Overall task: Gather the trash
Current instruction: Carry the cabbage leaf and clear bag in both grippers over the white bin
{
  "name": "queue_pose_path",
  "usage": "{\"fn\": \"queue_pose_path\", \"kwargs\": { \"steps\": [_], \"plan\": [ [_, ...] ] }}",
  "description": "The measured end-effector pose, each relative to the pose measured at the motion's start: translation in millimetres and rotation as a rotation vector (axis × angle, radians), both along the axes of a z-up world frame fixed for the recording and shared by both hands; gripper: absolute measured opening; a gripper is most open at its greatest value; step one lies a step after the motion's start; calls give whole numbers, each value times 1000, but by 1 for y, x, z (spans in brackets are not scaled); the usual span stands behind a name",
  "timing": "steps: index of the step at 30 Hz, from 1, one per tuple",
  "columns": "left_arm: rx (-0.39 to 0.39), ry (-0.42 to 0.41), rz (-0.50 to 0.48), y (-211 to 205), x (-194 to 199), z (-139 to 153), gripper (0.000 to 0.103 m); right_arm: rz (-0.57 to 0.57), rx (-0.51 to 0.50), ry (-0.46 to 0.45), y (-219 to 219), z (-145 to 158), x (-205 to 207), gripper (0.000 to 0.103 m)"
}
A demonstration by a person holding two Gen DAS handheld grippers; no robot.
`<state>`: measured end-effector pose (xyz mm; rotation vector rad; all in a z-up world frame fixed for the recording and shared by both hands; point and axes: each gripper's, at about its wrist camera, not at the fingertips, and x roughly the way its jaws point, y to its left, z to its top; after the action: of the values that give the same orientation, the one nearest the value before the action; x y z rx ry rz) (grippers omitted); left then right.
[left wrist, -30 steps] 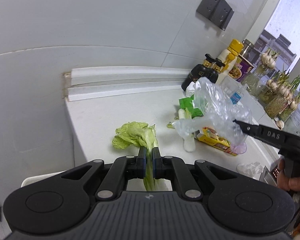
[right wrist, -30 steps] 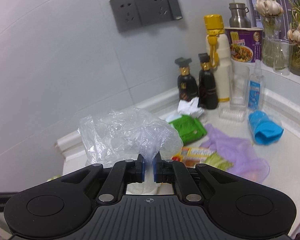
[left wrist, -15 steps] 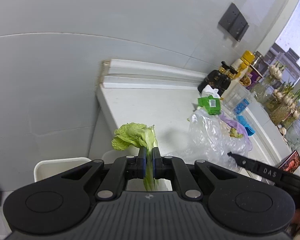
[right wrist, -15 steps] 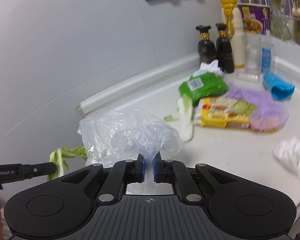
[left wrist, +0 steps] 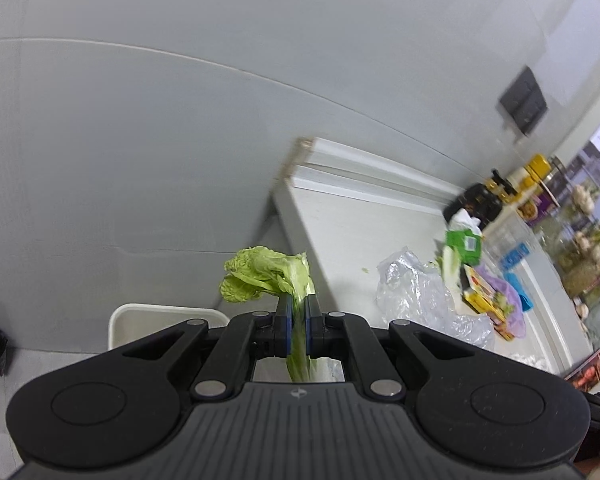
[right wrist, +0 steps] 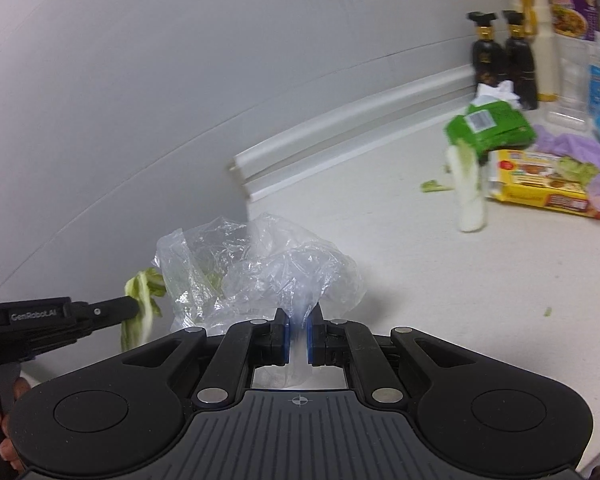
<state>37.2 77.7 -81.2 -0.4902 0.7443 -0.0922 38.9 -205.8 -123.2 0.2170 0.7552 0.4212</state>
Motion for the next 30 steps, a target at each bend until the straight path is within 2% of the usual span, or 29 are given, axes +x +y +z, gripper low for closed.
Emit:
{"fn": "queue_pose_path", "kwargs": {
  "steps": [10,17,23,30],
  "plan": [
    [-16,57,58,35,-4,-25,5,175,-58,13,64,-6,-2,6],
    [-18,152,46,57,7,-64,5,295,-140,70,124,-29,5,6],
    [31,238,32,62,23,-101,5,244,-206,190,162,-73,25,6],
    [95,330,-32,55,50,-146,5,156,-393,249,196,-123,45,6]
  ]
}}
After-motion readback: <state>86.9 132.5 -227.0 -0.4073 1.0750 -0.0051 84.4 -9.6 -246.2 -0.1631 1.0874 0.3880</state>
